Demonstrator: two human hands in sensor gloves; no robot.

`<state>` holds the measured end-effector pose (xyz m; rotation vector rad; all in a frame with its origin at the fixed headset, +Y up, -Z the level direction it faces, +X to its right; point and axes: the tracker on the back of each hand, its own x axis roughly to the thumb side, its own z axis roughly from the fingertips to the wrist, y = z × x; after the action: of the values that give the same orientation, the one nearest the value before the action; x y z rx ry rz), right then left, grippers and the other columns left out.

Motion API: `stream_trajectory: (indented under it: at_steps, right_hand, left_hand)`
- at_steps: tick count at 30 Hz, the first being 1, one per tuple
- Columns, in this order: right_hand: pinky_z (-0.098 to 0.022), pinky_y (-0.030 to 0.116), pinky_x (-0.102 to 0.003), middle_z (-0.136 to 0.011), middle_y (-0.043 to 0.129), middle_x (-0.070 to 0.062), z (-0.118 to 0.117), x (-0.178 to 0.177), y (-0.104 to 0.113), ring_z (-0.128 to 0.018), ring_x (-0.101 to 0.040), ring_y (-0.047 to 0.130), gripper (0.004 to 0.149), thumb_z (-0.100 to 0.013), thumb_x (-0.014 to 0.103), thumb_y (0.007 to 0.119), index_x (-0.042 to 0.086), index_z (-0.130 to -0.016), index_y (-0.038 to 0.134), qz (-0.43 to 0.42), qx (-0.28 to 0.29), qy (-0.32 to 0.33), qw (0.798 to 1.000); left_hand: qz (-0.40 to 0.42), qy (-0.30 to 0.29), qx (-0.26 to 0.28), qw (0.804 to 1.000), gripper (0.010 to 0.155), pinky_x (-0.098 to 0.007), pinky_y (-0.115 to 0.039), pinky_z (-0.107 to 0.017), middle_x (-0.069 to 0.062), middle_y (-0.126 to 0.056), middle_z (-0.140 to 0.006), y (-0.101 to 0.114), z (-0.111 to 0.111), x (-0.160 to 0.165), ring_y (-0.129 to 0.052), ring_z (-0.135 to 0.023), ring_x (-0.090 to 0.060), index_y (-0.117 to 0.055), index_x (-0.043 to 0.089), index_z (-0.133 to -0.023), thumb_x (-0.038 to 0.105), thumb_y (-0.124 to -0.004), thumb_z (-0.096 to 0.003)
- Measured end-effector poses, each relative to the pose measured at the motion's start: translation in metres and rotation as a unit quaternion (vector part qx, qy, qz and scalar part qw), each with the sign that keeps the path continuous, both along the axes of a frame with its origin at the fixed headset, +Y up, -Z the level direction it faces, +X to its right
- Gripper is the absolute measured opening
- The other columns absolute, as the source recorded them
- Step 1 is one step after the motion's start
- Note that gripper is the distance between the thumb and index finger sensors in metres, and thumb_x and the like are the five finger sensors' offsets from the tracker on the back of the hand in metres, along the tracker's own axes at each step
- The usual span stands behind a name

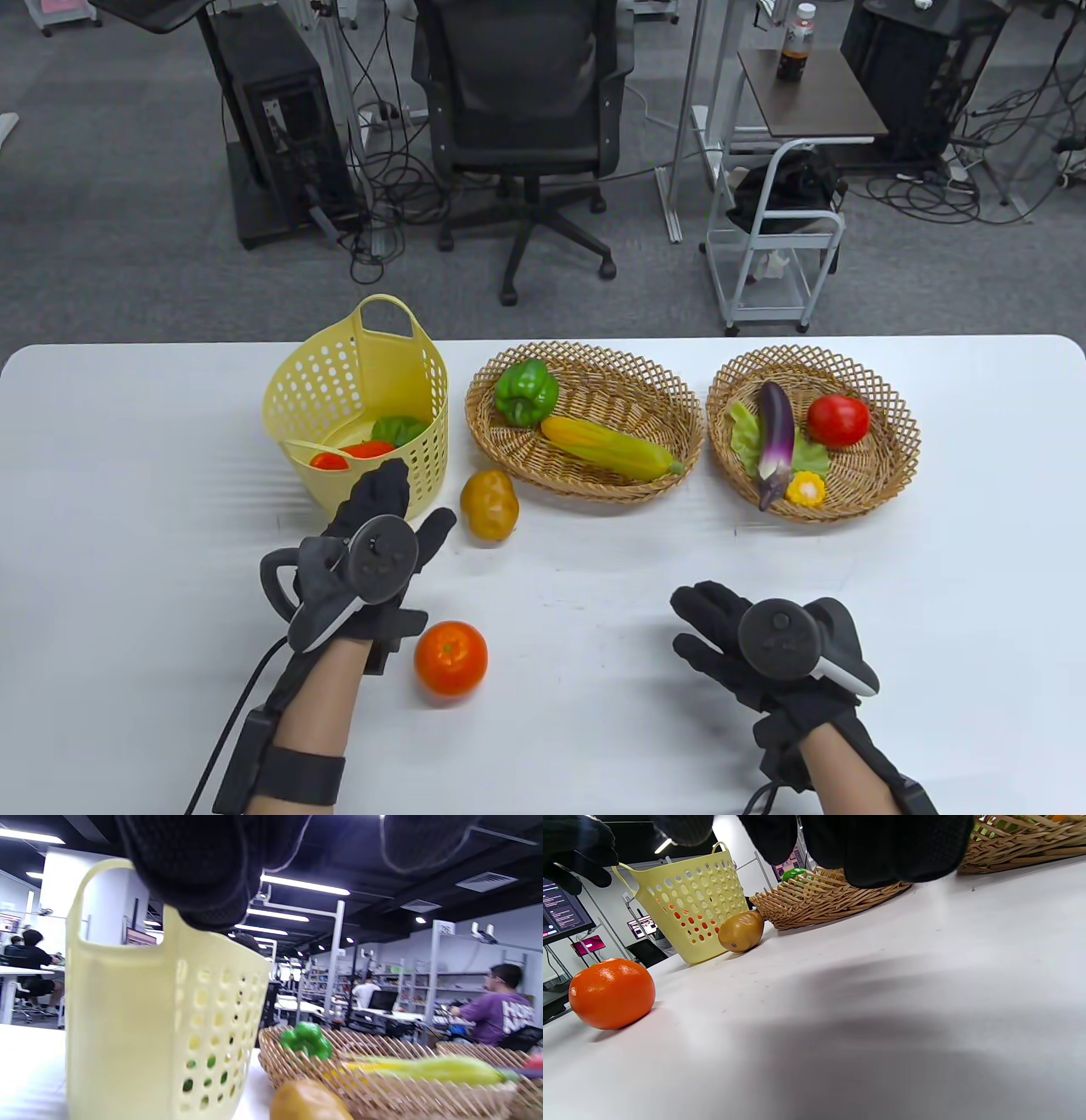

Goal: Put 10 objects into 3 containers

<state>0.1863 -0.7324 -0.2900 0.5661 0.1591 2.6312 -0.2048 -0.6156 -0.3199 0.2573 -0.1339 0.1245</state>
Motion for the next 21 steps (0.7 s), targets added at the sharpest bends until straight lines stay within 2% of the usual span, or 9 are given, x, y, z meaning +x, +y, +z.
stream_trajectory:
  at_steps: [3,5,6,9,13,17,21]
  right_hand:
    - [-0.064,0.068,-0.056,-0.116,0.051,-0.022,0.0,0.001,0.0,-0.095,-0.047,0.069,0.062,-0.061,0.052,0.057,0.018,-0.112,0.05,-0.002,-0.001,-0.002,1.0]
    - [-0.064,0.068,-0.056,-0.116,0.051,-0.022,0.0,0.0,0.0,-0.095,-0.047,0.069,0.062,-0.061,0.052,0.057,0.018,-0.112,0.05,-0.001,-0.001,-0.002,1.0]
    - [-0.065,0.068,-0.056,-0.116,0.051,-0.022,0.0,0.0,0.0,-0.095,-0.047,0.068,0.062,-0.061,0.052,0.057,0.018,-0.112,0.05,0.0,-0.001,-0.001,1.0]
    - [-0.065,0.068,-0.056,-0.116,0.051,-0.022,0.0,0.0,0.0,-0.095,-0.048,0.068,0.062,-0.061,0.052,0.057,0.018,-0.112,0.05,0.003,-0.004,0.0,1.0]
    - [-0.065,0.068,-0.056,-0.116,0.05,-0.022,0.0,0.0,0.0,-0.095,-0.048,0.068,0.062,-0.061,0.052,0.057,0.018,-0.112,0.05,0.005,-0.006,-0.002,1.0]
    - [-0.065,0.068,-0.057,-0.116,0.05,-0.023,0.0,0.0,0.0,-0.095,-0.048,0.068,0.062,-0.061,0.052,0.057,0.018,-0.112,0.05,0.003,-0.006,-0.003,1.0]
    - [-0.065,0.067,-0.057,-0.116,0.051,-0.023,0.0,0.0,0.0,-0.095,-0.049,0.068,0.063,-0.061,0.052,0.057,0.018,-0.112,0.05,0.005,-0.009,-0.004,1.0]
  left_hand:
    - [0.017,-0.021,-0.039,0.999,0.075,-0.035,-0.089,-0.043,-0.017,-0.072,-0.106,-0.011,0.008,0.0,-0.093,-0.083,-0.033,-0.059,0.013,-0.11,0.064,-0.072,-0.0557]
    - [0.009,-0.032,-0.12,0.992,0.077,-0.039,-0.088,-0.044,-0.018,-0.075,-0.103,-0.02,0.007,0.001,-0.093,-0.082,-0.035,-0.064,0.012,-0.108,0.065,-0.075,-0.0536]
    - [-0.007,-0.044,-0.18,0.983,0.079,-0.038,-0.088,-0.044,-0.018,-0.074,-0.105,-0.027,0.008,0.002,-0.093,-0.082,-0.034,-0.062,0.012,-0.109,0.068,-0.073,-0.0533]
    - [0.017,-0.071,-0.26,0.963,0.082,-0.038,-0.088,-0.044,-0.021,-0.07,-0.107,-0.047,0.008,0.003,-0.091,-0.083,-0.037,-0.061,0.011,-0.111,0.069,-0.072,-0.0531]
    - [0.009,-0.076,-0.312,0.947,0.086,-0.038,-0.089,-0.043,-0.023,-0.066,-0.11,-0.071,0.006,0.004,-0.09,-0.085,-0.04,-0.057,0.009,-0.113,0.069,-0.072,-0.0531]
    - [0.021,-0.091,-0.362,0.928,0.093,-0.041,-0.088,-0.045,-0.027,-0.056,-0.115,-0.092,0.005,0.005,-0.084,-0.09,-0.045,-0.046,0.009,-0.118,0.071,-0.071,-0.053]
    - [0.004,-0.097,-0.37,0.924,0.096,-0.041,-0.088,-0.046,-0.029,-0.05,-0.116,-0.103,0.006,0.009,-0.081,-0.093,-0.047,-0.038,0.009,-0.119,0.071,-0.07,-0.0529]
